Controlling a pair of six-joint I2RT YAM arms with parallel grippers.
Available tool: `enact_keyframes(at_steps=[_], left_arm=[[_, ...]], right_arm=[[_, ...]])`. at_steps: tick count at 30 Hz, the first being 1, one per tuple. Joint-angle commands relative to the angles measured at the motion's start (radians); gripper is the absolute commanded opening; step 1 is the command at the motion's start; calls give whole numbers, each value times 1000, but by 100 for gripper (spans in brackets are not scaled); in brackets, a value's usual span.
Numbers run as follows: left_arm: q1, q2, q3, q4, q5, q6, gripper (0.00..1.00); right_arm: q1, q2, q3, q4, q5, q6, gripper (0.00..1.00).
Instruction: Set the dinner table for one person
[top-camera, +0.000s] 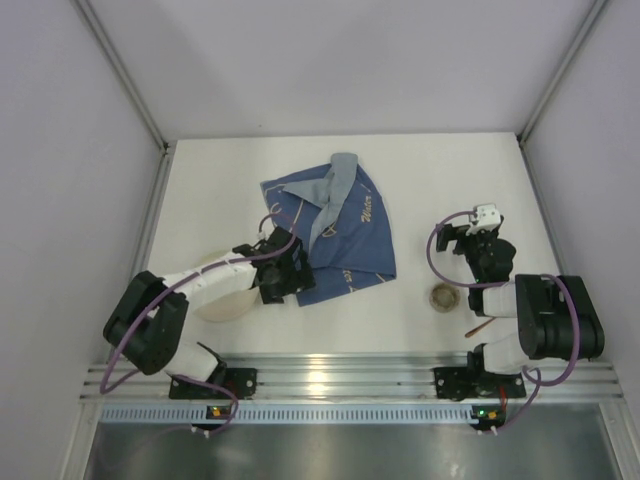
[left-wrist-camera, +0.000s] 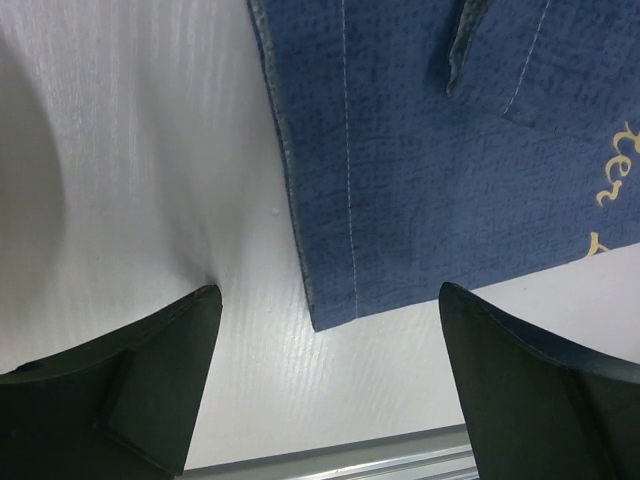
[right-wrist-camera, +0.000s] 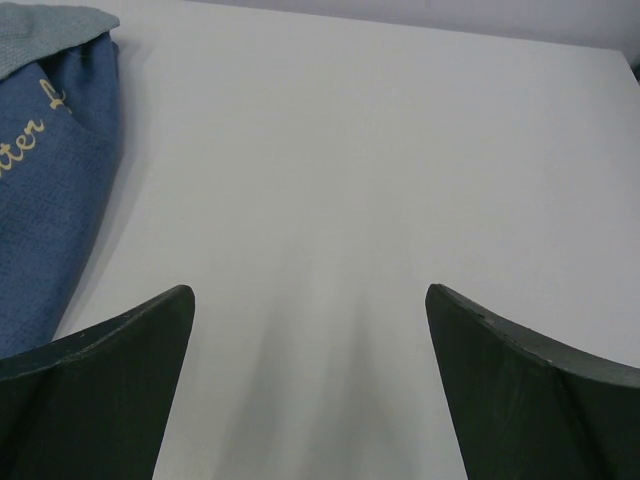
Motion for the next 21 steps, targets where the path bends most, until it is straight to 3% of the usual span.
enact_keyframes(at_steps=[1, 7, 10, 11, 12, 13, 14, 15, 16, 17, 18, 20, 21], left_arm=[[-8, 36, -3, 68, 2, -17, 95], [-10, 106, -23, 141, 77, -14, 83], [-12, 161, 0, 167, 113, 10, 72], [-12, 178, 11, 174, 133, 23, 62], [-12, 195, 22, 182, 155, 50, 46], [-12, 224, 43, 177, 176, 58, 38], [-12, 237, 51, 182, 192, 67, 30], [-12, 252, 59, 182, 198, 70, 17], [-12, 254, 59, 187, 204, 70, 13], [-12, 254, 59, 187, 204, 70, 9], [-12, 252, 59, 188, 200, 72, 6], [-12, 243, 60, 179, 197, 75, 1], [-12, 240, 63, 174, 195, 76, 0]], right_arm=[[-9, -1, 4, 58, -8, 0, 100], [-9, -2, 5, 49, -6, -2, 100], [-2, -4, 5, 44, 21, -4, 100], [15, -7, 10, 38, 82, 0, 100], [37, -34, 43, -48, 166, 4, 100], [88, -57, 83, -137, 337, 16, 100], [98, -88, 219, -418, 371, 16, 100], [103, -84, 308, -574, 411, 39, 100], [104, -62, 406, -721, 435, 88, 100], [104, 6, 608, -998, 440, 131, 100], [103, 48, 705, -1111, 411, 160, 100], [107, 146, 911, -1305, 209, 196, 100], [132, 154, 948, -1316, 110, 240, 100]])
